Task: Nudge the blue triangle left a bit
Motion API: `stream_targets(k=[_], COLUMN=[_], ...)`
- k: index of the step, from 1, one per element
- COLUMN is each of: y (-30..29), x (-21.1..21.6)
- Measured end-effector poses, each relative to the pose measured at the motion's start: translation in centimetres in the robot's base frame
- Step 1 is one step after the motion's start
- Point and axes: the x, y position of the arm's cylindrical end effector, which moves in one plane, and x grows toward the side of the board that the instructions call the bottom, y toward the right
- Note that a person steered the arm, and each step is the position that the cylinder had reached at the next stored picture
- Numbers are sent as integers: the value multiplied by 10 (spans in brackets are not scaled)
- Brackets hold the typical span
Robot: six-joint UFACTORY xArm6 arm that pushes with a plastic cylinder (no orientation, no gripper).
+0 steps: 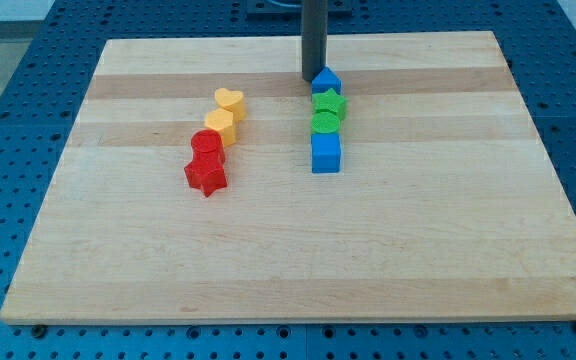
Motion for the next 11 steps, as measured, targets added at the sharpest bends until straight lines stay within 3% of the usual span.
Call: stream_targets(k=[3, 6, 11], y=[-3, 9, 52], x=[20, -22, 5])
